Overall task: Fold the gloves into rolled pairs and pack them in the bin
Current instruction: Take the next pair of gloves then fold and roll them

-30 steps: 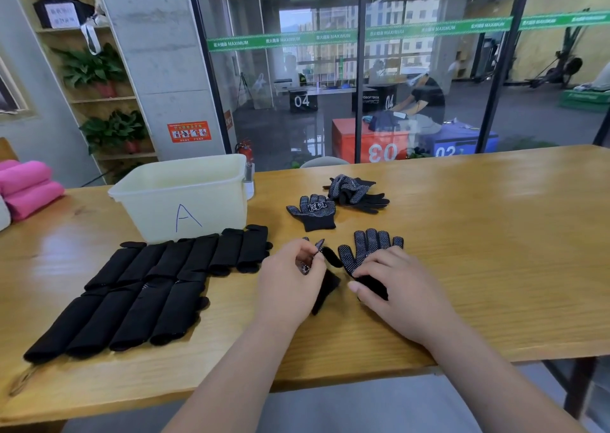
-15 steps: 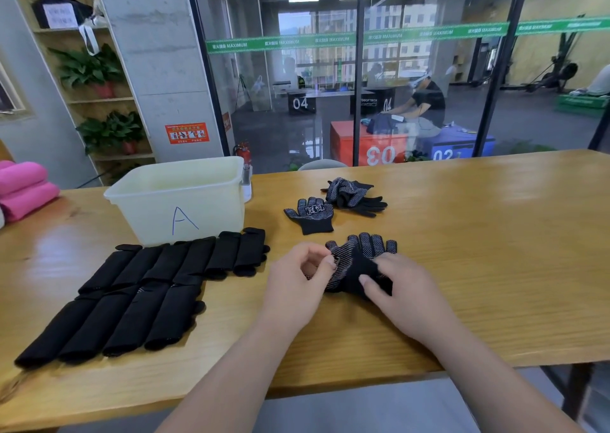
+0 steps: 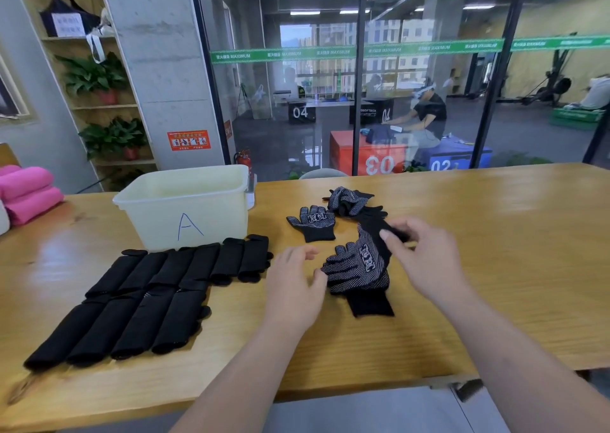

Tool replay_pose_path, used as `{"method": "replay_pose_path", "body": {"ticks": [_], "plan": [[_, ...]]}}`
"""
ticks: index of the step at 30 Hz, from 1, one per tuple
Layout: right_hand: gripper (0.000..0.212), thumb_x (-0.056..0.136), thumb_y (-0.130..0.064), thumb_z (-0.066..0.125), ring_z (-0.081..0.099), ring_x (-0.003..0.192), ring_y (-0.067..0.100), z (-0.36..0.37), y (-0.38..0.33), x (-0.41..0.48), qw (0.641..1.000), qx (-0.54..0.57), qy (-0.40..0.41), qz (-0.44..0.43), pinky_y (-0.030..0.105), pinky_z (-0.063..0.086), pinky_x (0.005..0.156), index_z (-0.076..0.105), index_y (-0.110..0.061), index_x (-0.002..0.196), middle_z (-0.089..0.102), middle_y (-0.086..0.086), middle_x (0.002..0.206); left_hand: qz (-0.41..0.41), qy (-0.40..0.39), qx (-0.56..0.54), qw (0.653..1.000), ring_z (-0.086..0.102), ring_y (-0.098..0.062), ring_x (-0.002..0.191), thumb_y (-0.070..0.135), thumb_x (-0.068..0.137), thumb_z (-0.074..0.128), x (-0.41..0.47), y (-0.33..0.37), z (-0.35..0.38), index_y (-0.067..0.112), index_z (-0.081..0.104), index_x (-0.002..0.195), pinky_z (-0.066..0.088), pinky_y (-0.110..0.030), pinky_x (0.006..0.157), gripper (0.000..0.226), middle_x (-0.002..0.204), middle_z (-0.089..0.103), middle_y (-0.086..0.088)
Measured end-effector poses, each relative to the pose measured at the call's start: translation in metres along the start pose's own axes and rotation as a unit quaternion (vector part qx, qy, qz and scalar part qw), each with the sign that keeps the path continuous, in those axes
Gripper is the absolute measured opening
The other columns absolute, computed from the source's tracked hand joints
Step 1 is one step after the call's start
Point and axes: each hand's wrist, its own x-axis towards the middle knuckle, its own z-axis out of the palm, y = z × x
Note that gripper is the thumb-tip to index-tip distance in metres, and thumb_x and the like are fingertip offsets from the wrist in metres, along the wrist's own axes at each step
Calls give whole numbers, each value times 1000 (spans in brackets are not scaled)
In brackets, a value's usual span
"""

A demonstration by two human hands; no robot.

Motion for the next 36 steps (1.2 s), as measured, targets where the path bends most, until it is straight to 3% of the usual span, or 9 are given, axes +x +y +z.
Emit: {"method": "replay_pose_path", "body": {"ticks": [4,8,13,17,20,25,28,32,36], "plan": [[24,95,-19,78,67,81,-6,-20,-29,35,1000,0,-11,-11,3,44,73,70,-42,95,72,-26,91,31,-75,91,993,44,-13,135,47,96,58,-2,1,5,32,55,142,36,-38,114,47,139,58,16],[25,95,-18,78,72,91,15,-42,-57,48,997,33,-56,-47,26,59,87,76,-43,100,78,-15,99,64,-117,156,979,39,-16,143,65,95,53,-4,-1,12,33,53,147,31,-40,119,61,147,56,14],[17,98,-13,74,75,99,6,-62,-74,55,982,90,-160,-50,21,58,90,76,-25,110,79,-9,105,49,-162,150,974,29,-13,152,78,95,42,-1,-3,13,33,52,152,20,-42,127,73,160,45,18],[15,97,-17,75,71,101,8,-51,-57,68,976,-23,-209,-46,32,53,104,77,-28,107,77,-13,108,49,-197,148,968,18,-15,159,74,94,47,0,-3,13,33,42,160,10,-43,131,78,168,33,18],[16,97,-21,75,70,96,15,-38,-43,78,983,-53,-170,-52,42,56,98,76,-35,103,76,-13,103,46,-197,144,969,15,-15,160,75,94,51,1,-3,12,31,42,160,8,-43,131,80,169,32,17],[19,97,-17,76,67,84,3,-32,-41,74,997,13,-40,-71,12,47,71,76,-35,102,73,-18,98,48,-176,120,976,17,-16,158,75,90,56,2,-7,14,35,45,157,19,-44,129,79,164,38,21],[22,93,-9,77,63,85,5,-13,-23,44,990,0,-96,-99,17,49,80,78,-29,101,75,-17,100,46,-158,101,981,29,-16,150,72,88,59,2,-9,13,35,51,151,29,-42,123,74,154,50,19],[17,97,-24,71,64,101,6,24,22,-16,941,-216,-231,-121,31,52,89,74,-35,110,69,-20,111,12,-172,68,983,33,-14,146,60,89,65,1,-1,6,35,47,154,31,-40,122,72,149,54,15],[21,99,-25,65,66,108,13,40,32,-34,941,-255,-174,-137,33,54,90,76,-31,116,71,-18,117,4,-195,57,979,32,-13,147,54,82,67,-1,3,4,35,26,163,29,-41,123,93,151,50,19]]}}
